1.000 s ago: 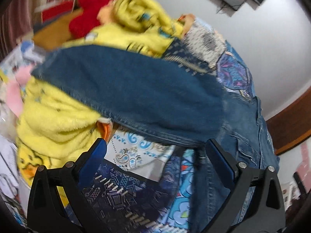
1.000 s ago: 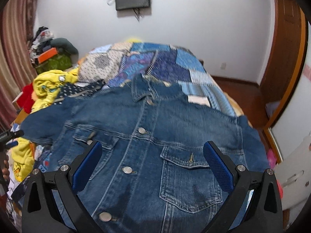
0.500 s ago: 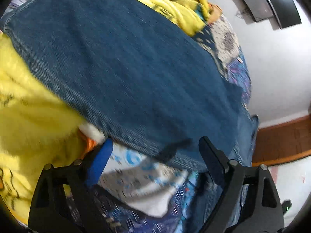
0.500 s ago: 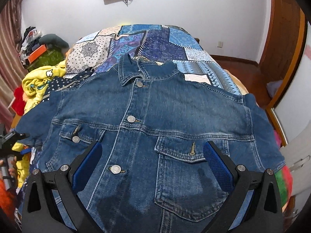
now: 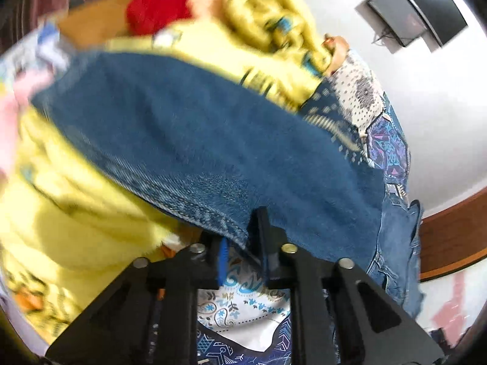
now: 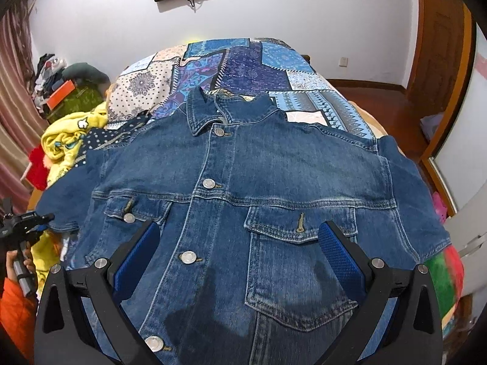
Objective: Fold large clothes
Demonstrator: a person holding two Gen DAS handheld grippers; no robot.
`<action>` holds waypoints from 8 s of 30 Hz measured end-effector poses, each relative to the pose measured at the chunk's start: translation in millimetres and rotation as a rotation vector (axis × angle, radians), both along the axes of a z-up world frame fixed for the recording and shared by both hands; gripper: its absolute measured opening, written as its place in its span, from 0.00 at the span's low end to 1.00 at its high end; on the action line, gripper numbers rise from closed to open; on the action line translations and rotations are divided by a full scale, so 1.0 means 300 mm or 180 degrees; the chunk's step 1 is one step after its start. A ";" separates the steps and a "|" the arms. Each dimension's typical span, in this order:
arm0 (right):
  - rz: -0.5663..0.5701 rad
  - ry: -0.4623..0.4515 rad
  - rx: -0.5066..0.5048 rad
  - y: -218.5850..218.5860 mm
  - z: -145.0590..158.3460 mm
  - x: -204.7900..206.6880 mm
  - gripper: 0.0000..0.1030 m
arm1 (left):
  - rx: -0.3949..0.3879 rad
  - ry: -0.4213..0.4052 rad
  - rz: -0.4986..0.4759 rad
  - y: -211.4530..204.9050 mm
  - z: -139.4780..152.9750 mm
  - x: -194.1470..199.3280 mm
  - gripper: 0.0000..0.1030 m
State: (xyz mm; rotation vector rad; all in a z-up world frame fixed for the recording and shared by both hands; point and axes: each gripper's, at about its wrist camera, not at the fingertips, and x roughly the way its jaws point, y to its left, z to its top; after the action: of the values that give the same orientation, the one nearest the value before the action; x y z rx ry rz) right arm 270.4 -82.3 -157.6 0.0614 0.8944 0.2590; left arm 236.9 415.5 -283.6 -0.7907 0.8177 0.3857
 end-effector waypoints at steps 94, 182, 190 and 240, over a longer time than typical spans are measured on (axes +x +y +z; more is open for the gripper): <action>-0.0661 -0.0064 0.0285 -0.477 0.011 -0.096 1.00 | 0.1081 -0.0885 -0.2147 -1.192 0.703 0.472 0.07; -0.0757 -0.0290 0.1190 -0.675 0.261 0.193 0.06 | 0.1231 -0.0074 -0.1841 -0.967 0.344 0.104 0.88; 0.0126 -0.0137 0.0961 -0.250 0.237 0.217 0.06 | 0.1152 -0.0181 -0.1784 -0.909 0.363 0.044 0.88; 0.0020 0.0519 0.0422 -0.554 -0.135 0.048 0.56 | 0.1697 0.0137 -0.3862 -1.924 0.253 0.544 0.63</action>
State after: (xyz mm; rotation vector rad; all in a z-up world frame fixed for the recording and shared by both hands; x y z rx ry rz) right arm 284.7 -248.4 -198.0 0.2049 1.0390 0.3222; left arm 400.2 -161.6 -207.7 0.2778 1.0248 -0.4634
